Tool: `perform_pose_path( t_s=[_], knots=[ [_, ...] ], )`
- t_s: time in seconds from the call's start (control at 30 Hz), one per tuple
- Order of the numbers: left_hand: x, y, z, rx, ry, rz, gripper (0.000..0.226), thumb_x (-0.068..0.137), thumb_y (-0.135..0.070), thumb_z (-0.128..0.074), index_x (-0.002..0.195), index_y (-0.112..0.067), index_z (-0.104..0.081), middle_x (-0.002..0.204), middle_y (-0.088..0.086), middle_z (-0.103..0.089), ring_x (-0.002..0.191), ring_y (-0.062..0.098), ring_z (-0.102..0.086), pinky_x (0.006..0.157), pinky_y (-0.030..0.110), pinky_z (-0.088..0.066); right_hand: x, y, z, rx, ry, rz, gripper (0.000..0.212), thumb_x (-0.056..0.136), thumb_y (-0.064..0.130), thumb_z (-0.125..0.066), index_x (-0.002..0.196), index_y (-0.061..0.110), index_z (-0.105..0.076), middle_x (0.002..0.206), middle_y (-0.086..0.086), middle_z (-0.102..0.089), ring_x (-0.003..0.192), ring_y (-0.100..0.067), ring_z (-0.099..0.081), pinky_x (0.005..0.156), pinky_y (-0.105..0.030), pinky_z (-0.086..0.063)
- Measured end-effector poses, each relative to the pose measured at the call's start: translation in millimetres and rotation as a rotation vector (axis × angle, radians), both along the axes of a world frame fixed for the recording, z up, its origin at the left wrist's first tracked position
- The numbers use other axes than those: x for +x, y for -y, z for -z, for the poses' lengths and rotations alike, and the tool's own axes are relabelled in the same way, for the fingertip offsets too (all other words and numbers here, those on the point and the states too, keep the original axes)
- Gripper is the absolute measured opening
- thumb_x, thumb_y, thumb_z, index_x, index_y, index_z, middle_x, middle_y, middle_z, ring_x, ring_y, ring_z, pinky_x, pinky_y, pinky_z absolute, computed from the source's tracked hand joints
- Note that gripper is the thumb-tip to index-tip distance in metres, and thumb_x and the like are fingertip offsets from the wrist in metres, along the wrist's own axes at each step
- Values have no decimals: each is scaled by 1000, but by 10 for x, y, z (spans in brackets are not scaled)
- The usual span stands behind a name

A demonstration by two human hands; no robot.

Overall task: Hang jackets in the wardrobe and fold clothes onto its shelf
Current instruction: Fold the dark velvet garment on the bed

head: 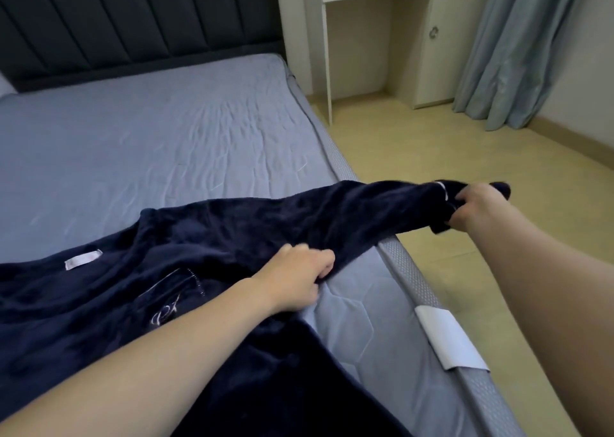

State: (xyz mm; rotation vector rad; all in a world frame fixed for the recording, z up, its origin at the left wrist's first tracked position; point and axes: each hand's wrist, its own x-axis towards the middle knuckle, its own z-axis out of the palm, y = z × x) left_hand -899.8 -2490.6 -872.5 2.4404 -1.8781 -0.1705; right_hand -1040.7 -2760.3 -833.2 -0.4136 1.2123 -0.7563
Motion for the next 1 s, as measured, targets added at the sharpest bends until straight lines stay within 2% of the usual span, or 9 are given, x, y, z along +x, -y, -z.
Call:
perform_pose_path(
  t_s=[0.07,0.13,0.23,0.33,0.47,0.63,0.8,0.9,1.0],
  knots=[
    [-20,82,-54,55,-259,-139,34,77,-19,-52,100,-37,-36,89,-9,-46,92,19,-43,84,35,-35,-72,207,-120,40,15,93,31,96,4,-40,126,8,-48,133,-7,-51,107,-25,-55,90,-35,-49],
    [-23,205,-74,-10,-202,-160,53,82,-34,-53,127,-49,-31,112,-8,-43,108,19,-35,95,42,-34,-140,265,-234,9,92,78,20,96,6,-40,112,6,-51,124,-10,-57,95,-26,-57,83,-43,-53],
    [-244,301,45,208,-91,-35,60,94,-30,-40,144,-56,-19,157,-15,-2,145,15,6,112,65,-1,-181,203,-258,-36,200,-84,19,93,14,-42,107,9,-53,107,-20,-59,92,-43,-58,64,-65,-48],
    [-305,264,96,281,-230,22,64,96,-14,-32,148,-50,-20,161,-19,5,148,9,14,113,59,16,-226,168,-253,-46,285,-207,39,92,41,-45,118,14,-56,114,-19,-61,100,-47,-59,75,-69,-45],
    [-142,106,-179,166,-655,-101,58,92,-6,-45,140,-39,-44,148,-12,-42,134,3,-34,111,13,-18,-148,106,-406,-100,349,-144,52,90,49,-52,131,17,-51,121,-14,-63,102,-40,-63,88,-58,-49],
    [198,-509,-563,-338,-897,-596,29,96,-5,-45,101,-25,-66,115,11,-66,94,22,-58,89,32,-44,245,-500,-1031,-307,500,-205,39,87,46,-57,116,21,-63,107,-6,-72,98,-30,-68,89,-46,-52],
    [793,-1531,-915,-692,-1358,-976,39,101,-40,-38,118,-11,-58,120,15,-64,96,30,-63,87,46,-49,926,-1897,-1348,-550,546,-745,43,91,44,-54,123,16,-62,111,-3,-71,101,-21,-68,84,-30,-53],
    [1135,-2081,-1031,-878,-1481,-1075,54,95,-60,-37,119,-14,-52,106,17,-64,90,35,-64,76,49,-51,1135,-2508,-1092,-944,309,-1118,52,96,51,-41,132,17,-56,130,5,-61,118,-9,-57,92,-23,-43],
    [1215,-2398,-965,-828,-1505,-1066,56,83,-68,-52,113,-20,-58,94,12,-68,82,29,-67,67,41,-54,1212,-2513,-592,-1268,-250,-1085,47,97,42,-44,139,20,-49,142,2,-50,131,-17,-45,107,-35,-34]
  ],
)
